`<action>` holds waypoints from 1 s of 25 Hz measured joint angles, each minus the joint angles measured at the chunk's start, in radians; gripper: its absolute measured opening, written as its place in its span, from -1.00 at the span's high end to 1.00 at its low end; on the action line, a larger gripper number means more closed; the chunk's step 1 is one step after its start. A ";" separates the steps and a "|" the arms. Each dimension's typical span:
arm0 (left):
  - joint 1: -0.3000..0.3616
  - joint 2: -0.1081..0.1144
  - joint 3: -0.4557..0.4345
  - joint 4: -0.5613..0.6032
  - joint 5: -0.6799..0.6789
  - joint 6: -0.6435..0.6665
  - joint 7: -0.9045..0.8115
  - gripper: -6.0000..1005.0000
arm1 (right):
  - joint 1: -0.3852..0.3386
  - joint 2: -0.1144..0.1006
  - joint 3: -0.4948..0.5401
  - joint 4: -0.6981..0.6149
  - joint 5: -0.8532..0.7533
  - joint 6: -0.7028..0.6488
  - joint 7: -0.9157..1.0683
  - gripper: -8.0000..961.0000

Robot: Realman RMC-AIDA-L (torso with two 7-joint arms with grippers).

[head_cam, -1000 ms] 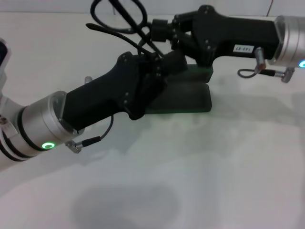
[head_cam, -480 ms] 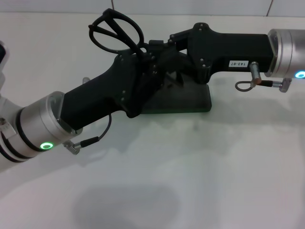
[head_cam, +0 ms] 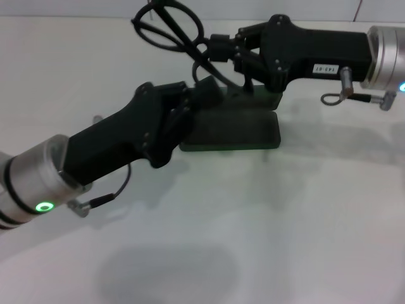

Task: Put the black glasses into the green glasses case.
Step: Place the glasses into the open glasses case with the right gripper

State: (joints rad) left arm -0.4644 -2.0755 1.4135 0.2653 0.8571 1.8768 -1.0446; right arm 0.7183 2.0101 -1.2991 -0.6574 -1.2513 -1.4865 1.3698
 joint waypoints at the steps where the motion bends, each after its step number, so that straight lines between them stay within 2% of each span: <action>1: 0.009 0.008 0.002 0.000 0.004 0.001 0.002 0.92 | 0.001 -0.004 0.001 -0.003 -0.004 0.013 0.000 0.81; 5: 0.069 0.055 0.000 0.012 0.029 0.015 0.012 0.92 | 0.010 -0.011 -0.003 -0.065 -0.135 0.104 0.025 0.80; 8: 0.111 0.078 -0.001 0.015 0.030 0.037 0.032 0.92 | 0.012 0.005 -0.022 -0.175 -0.360 0.196 0.103 0.79; 11: 0.140 0.089 -0.003 0.015 0.023 0.045 0.046 0.92 | 0.001 0.015 -0.154 -0.284 -0.506 0.330 0.198 0.78; 16: 0.146 0.086 -0.016 0.007 0.025 0.044 0.056 0.92 | -0.006 0.017 -0.424 -0.365 -0.702 0.593 0.342 0.77; 19: 0.142 0.081 -0.017 0.006 0.027 0.040 0.058 0.92 | -0.003 0.017 -0.537 -0.375 -0.799 0.727 0.417 0.76; 21: 0.140 0.080 -0.017 0.006 0.027 0.039 0.058 0.92 | -0.004 0.017 -0.571 -0.379 -0.838 0.771 0.442 0.75; 25: 0.139 0.079 -0.018 0.005 0.022 0.039 0.058 0.92 | -0.028 0.018 -0.577 -0.398 -0.874 0.792 0.448 0.74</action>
State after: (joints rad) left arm -0.3255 -1.9963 1.3959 0.2703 0.8789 1.9157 -0.9868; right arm 0.6907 2.0277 -1.8757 -1.0551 -2.1258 -0.6950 1.8176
